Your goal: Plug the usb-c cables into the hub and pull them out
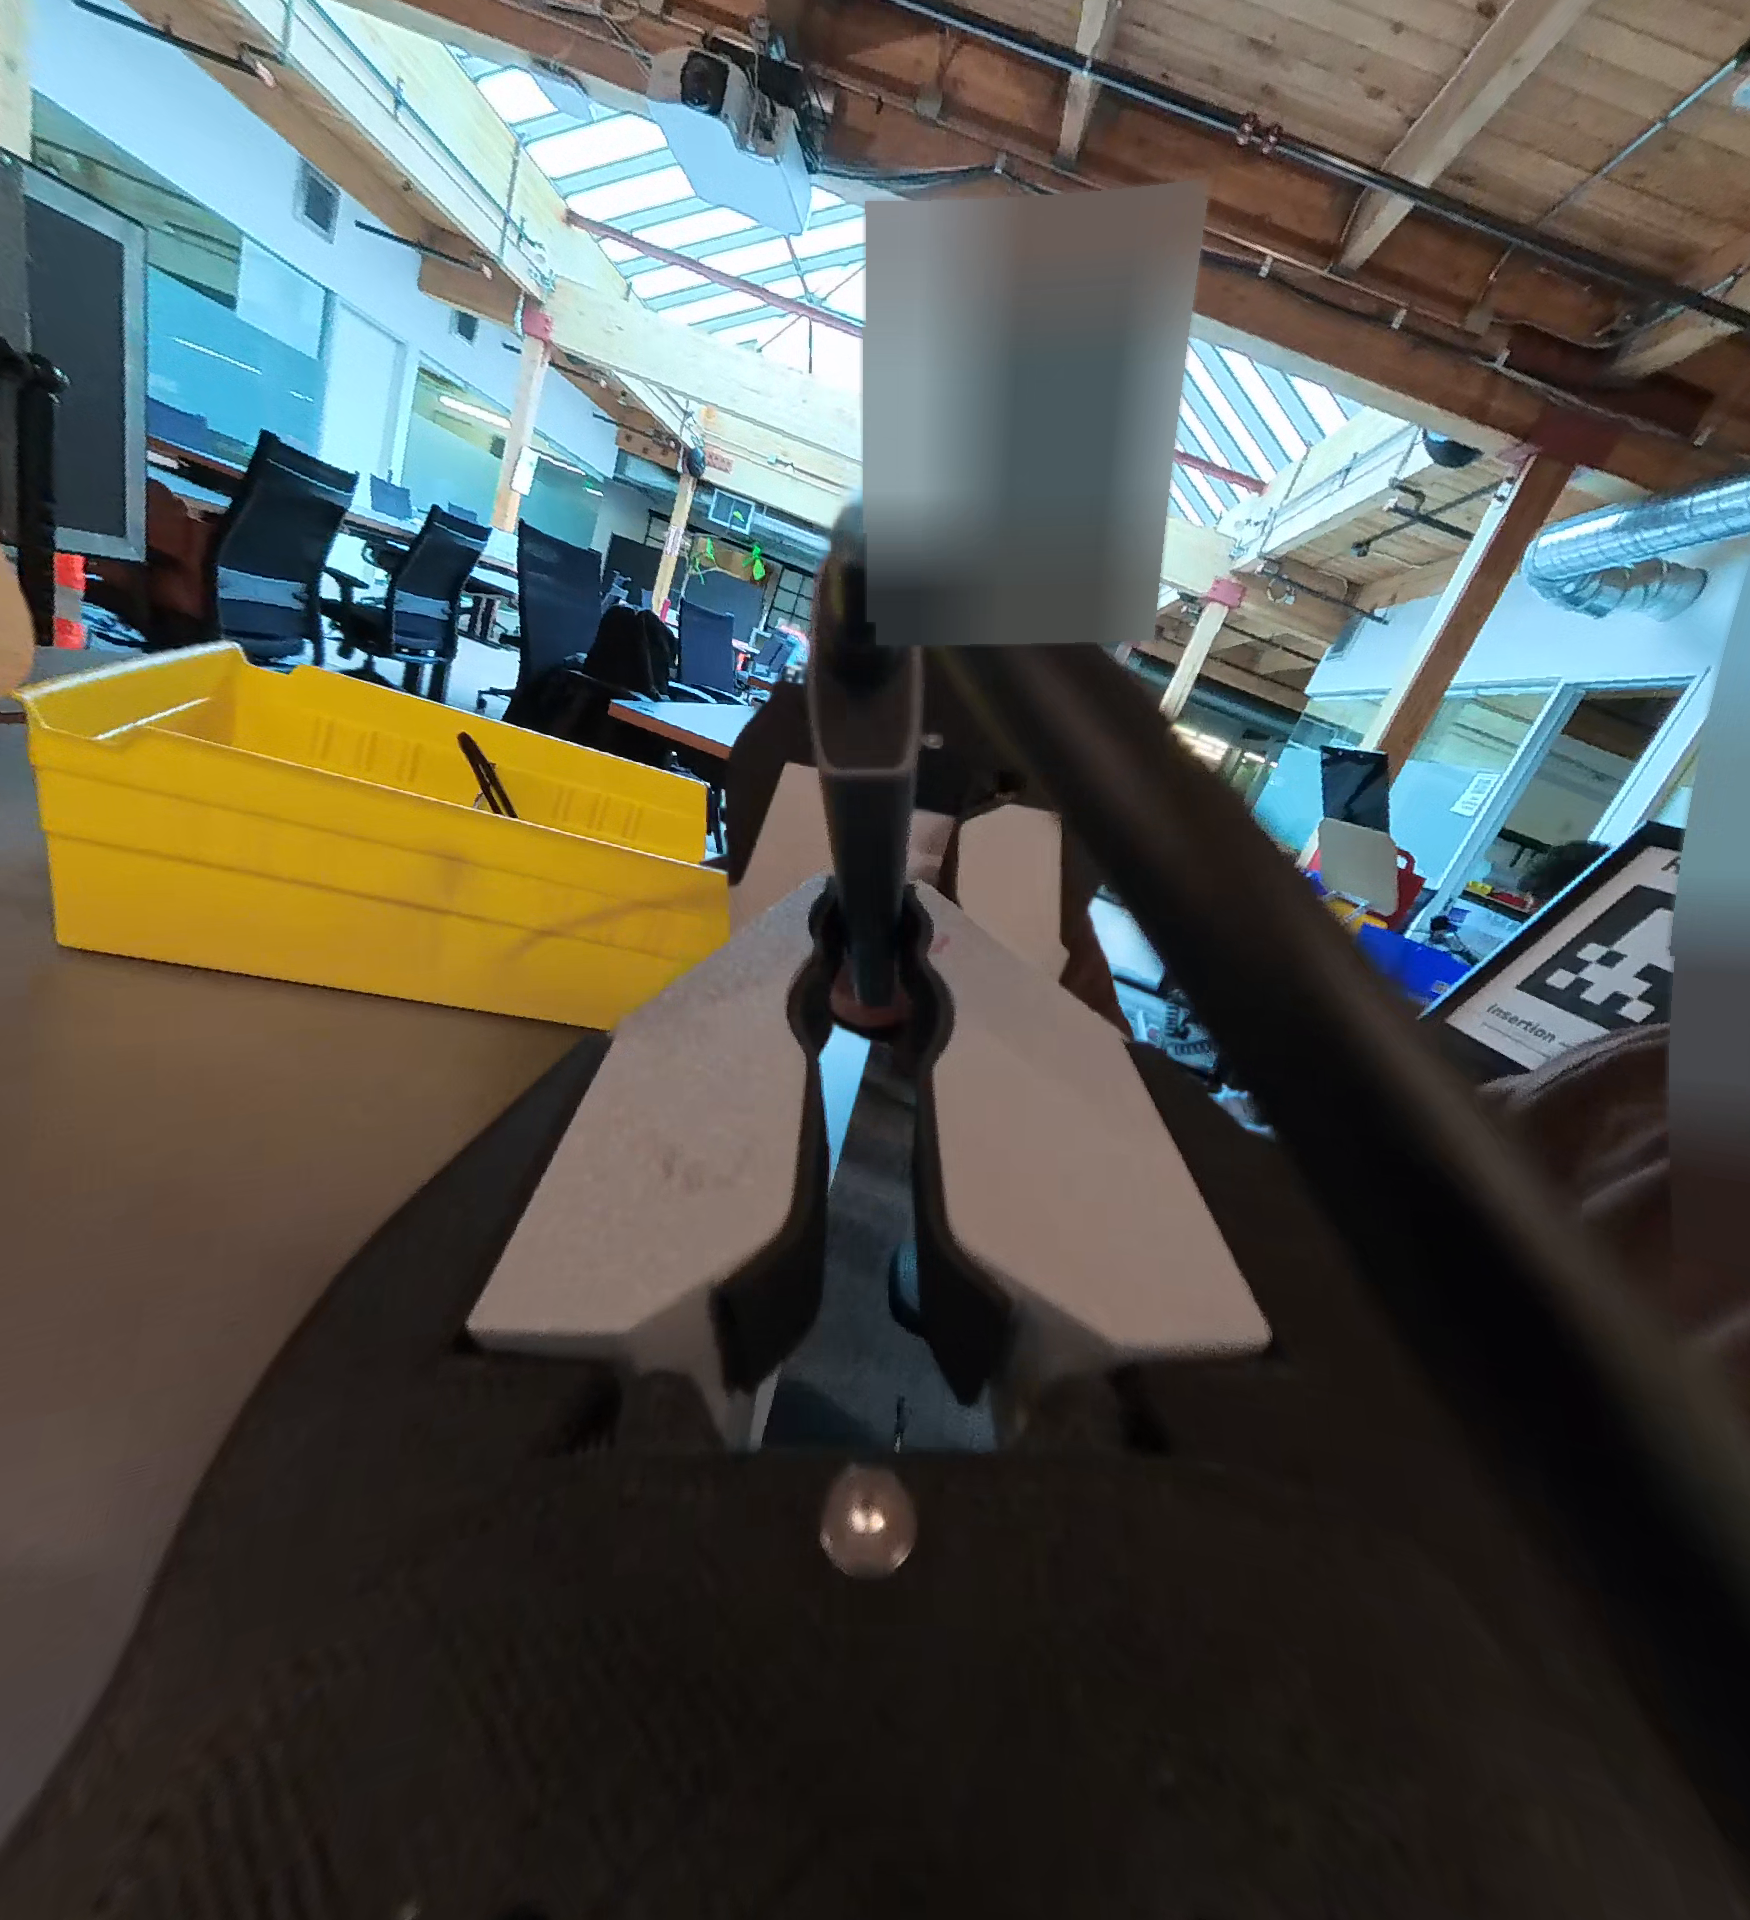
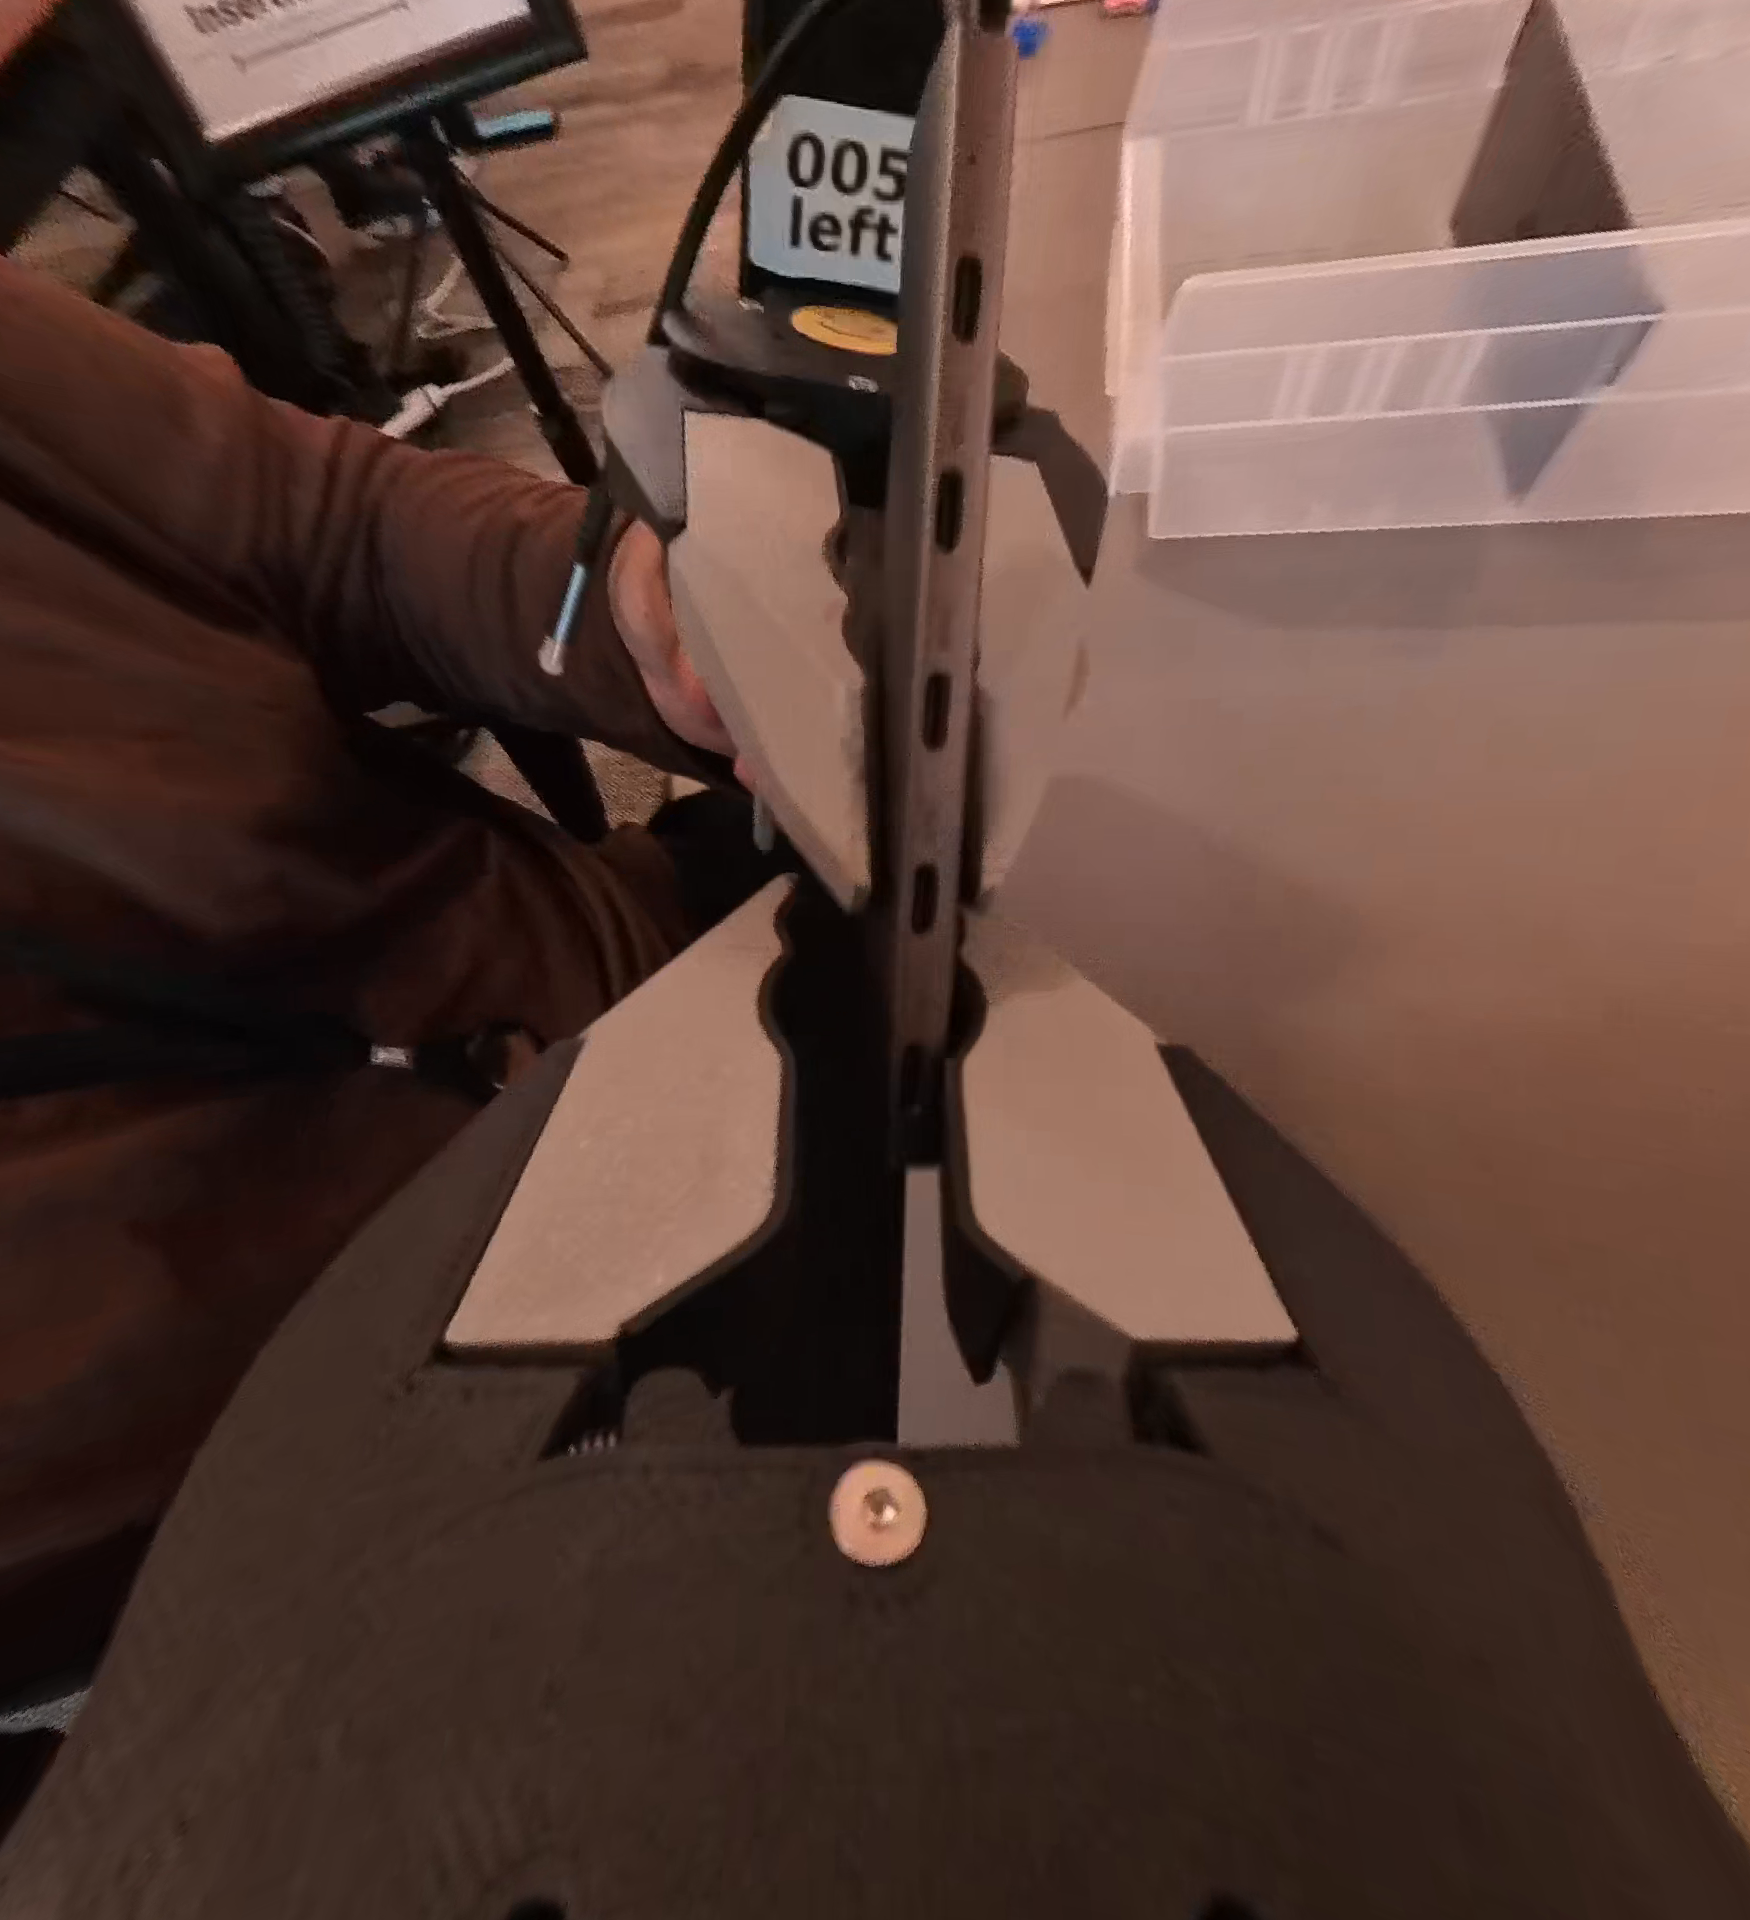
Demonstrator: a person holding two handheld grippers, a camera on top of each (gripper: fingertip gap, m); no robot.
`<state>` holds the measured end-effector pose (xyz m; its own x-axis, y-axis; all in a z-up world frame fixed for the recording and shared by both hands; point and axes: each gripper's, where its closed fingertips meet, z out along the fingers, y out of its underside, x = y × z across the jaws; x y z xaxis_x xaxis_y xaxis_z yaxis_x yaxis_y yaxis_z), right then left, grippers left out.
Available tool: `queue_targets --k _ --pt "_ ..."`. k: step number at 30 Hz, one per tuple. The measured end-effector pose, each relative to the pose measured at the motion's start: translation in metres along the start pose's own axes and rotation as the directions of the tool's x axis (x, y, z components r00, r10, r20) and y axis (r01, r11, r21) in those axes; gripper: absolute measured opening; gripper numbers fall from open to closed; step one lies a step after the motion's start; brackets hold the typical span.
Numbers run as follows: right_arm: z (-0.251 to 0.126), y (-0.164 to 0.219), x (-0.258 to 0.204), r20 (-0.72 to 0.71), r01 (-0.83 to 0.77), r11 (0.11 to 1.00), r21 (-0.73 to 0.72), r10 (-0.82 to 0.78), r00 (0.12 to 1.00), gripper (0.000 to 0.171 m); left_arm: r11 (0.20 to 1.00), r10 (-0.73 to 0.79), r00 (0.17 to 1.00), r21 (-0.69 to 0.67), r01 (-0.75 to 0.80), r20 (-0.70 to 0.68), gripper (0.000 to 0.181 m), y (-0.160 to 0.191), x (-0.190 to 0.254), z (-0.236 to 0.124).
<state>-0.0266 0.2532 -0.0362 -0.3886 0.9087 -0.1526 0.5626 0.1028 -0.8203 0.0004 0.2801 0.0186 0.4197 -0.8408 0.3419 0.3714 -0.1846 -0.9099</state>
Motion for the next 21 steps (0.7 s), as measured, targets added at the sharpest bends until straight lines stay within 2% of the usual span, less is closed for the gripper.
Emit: queue_targets --k 1,2,8,11,13,21 --pt "0.001 -0.002 -0.002 0.02 -0.004 1.0 0.011 0.004 1.0 0.008 1.0 0.007 1.0 -0.008 -0.007 -0.01 0.007 0.002 0.002 0.001" --pt "0.0 -0.003 -0.003 0.035 -0.004 1.0 0.023 0.003 0.999 0.003 1.0 0.007 1.0 -0.012 -0.008 -0.023 0.007 0.003 0.004 0.002" --pt "-0.002 -0.003 -0.009 0.096 -0.006 0.999 0.039 0.003 0.995 0.003 0.994 0.089 0.996 -0.064 -0.09 -0.015 0.007 0.006 0.008 0.003" --pt "-0.006 -0.01 -0.013 0.14 -0.04 0.996 0.081 0.028 0.99 0.012 0.98 0.161 0.987 -0.115 -0.161 -0.016 0.008 0.009 0.009 0.0" --pt "-0.01 -0.013 -0.014 0.154 -0.048 0.993 0.107 0.032 0.988 0.011 0.977 0.174 0.985 -0.127 -0.174 -0.014 0.008 0.008 0.01 -0.001" --pt "-0.022 -0.015 -0.008 0.073 0.001 0.992 0.125 -0.01 0.997 0.007 0.969 0.168 0.985 -0.178 -0.172 -0.035 0.009 0.007 0.011 -0.008"
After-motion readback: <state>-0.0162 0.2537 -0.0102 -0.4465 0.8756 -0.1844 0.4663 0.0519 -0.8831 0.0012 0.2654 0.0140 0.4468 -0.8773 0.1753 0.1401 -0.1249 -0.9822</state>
